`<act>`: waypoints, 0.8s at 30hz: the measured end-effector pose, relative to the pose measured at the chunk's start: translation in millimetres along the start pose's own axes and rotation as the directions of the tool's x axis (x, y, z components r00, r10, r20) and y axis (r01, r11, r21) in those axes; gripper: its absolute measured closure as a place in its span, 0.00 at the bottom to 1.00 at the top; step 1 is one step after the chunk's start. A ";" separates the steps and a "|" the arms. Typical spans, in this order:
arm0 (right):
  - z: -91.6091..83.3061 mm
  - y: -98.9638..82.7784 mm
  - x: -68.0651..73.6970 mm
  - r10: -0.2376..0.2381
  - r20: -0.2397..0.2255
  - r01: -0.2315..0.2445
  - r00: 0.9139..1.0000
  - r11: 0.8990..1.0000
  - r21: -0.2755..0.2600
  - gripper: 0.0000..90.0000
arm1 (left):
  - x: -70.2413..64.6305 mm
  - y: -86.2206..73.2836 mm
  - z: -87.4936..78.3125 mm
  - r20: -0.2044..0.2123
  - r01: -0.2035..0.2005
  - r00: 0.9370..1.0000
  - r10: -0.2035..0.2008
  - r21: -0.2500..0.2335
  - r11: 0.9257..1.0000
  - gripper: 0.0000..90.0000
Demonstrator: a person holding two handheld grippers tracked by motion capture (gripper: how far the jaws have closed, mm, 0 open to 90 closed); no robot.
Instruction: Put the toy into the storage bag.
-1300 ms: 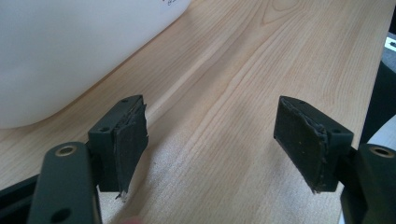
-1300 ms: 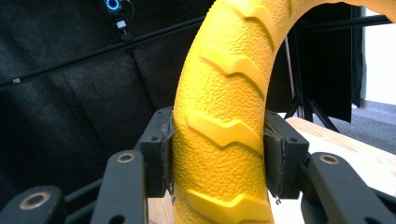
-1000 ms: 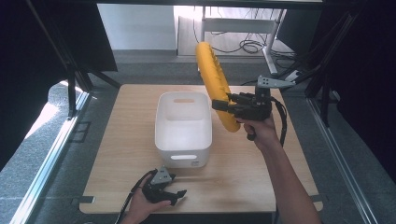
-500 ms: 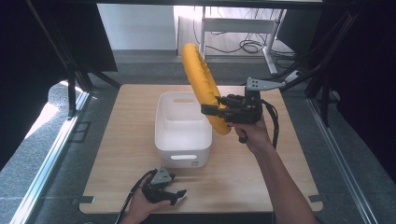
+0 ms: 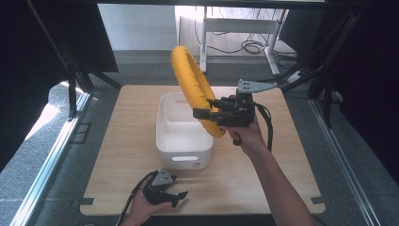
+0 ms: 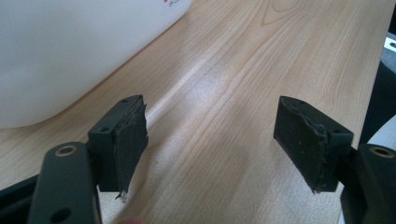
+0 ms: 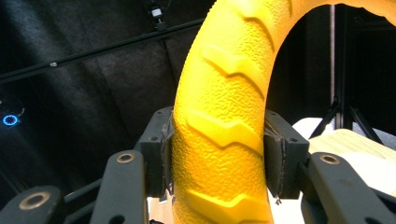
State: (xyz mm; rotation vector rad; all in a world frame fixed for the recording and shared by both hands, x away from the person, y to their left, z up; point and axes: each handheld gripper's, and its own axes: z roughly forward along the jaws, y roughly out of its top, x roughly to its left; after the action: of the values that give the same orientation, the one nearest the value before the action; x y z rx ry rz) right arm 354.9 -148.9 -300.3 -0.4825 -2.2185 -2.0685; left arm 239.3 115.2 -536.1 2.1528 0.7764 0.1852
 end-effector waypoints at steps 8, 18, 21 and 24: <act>10.7 2.7 13.0 -0.023 -0.045 0.023 0.999 1.000 0.002 0.57 | -0.2 0.0 -0.1 0.003 0.003 1.000 -0.003 0.001 1.000 0.29; 24.9 -3.3 19.3 -0.014 -0.096 0.016 0.995 1.000 0.016 0.57 | 0.0 -0.4 0.3 0.004 0.003 1.000 -0.003 0.003 1.000 0.29; 29.6 -7.3 18.0 -0.004 -0.104 0.007 0.995 0.999 0.031 0.57 | 0.3 -0.3 0.2 0.005 0.004 1.000 -0.004 0.004 1.000 0.29; 34.4 -11.4 16.9 0.005 -0.114 0.001 0.994 0.999 0.046 0.57 | 0.6 -0.4 0.5 0.006 0.003 1.000 -0.003 0.005 1.000 0.29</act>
State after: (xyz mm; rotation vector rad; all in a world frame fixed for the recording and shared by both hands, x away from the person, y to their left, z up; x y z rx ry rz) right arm 341.3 -112.6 -310.1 -0.3537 -2.1943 -1.9860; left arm 239.7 115.5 -536.8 2.1561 0.7777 0.1758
